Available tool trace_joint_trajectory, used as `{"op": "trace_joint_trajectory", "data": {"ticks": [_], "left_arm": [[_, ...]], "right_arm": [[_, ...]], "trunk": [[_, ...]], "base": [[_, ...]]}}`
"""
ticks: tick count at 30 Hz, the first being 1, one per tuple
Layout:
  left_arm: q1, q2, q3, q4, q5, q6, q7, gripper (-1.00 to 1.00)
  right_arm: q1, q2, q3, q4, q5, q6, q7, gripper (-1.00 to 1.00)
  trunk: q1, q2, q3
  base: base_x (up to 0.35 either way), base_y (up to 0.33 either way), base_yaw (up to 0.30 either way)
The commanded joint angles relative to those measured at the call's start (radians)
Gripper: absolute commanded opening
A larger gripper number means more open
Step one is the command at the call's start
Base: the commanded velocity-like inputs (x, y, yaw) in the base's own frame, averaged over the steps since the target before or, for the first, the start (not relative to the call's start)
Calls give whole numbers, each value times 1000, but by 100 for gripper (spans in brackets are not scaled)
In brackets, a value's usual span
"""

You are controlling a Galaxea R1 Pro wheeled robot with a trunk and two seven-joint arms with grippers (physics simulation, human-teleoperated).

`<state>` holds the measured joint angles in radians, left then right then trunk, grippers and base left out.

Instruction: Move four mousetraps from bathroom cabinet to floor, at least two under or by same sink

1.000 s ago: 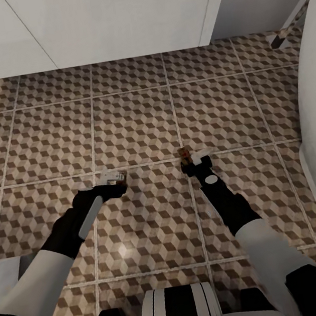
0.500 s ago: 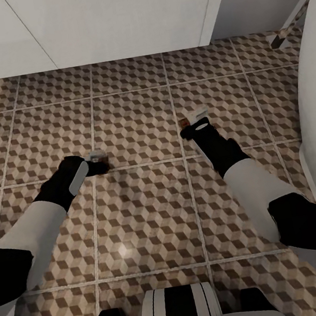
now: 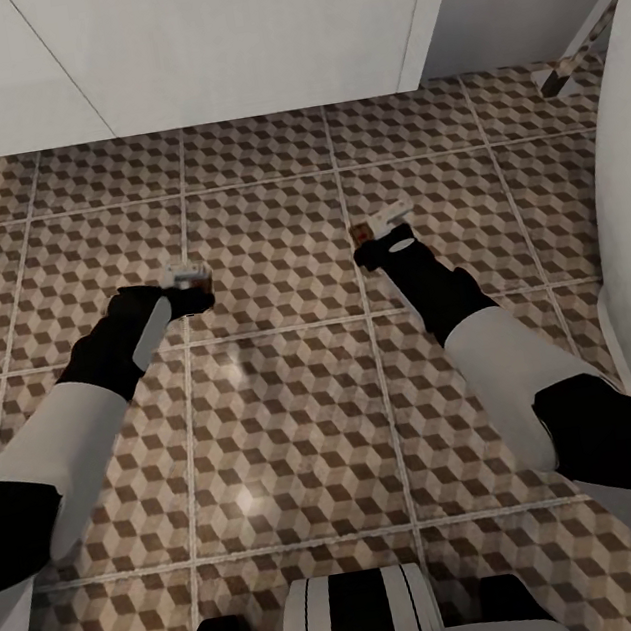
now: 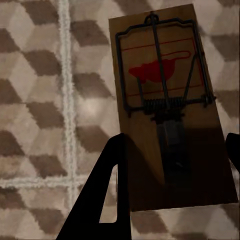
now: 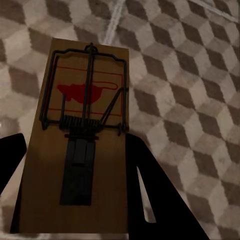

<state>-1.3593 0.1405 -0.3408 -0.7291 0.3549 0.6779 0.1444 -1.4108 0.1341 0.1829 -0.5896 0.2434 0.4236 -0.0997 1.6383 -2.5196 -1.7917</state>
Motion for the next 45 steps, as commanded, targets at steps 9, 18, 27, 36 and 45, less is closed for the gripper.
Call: {"op": "trace_joint_trajectory", "data": {"ticks": [9,18,27,36,45], "left_arm": [[-1,24,-12,-95,10,1,-5,-100],[-1,25,-12,-116,10,2,-4,-100],[-1,26,-9,-124,10,2,-3,-100],[-1,26,-9,-125,10,2,-3,-100],[-1,26,-9,-129,10,2,-3,-100]], "right_arm": [[1,1,4,3,4,5,-6,-100],[1,-5,3,5,6,3,-6,-100],[1,-3,4,2,6,2,-5,-100],[1,-1,4,1,4,1,-5,-100],[1,-2,4,2,4,1,-5,-100]], "trunk": [[0,0,-1],[0,0,-1],[4,-2,-37],[8,-4,-41],[10,-5,-41]], "base": [[0,0,0],[0,0,0],[0,0,0],[0,0,0],[0,0,0]]}}
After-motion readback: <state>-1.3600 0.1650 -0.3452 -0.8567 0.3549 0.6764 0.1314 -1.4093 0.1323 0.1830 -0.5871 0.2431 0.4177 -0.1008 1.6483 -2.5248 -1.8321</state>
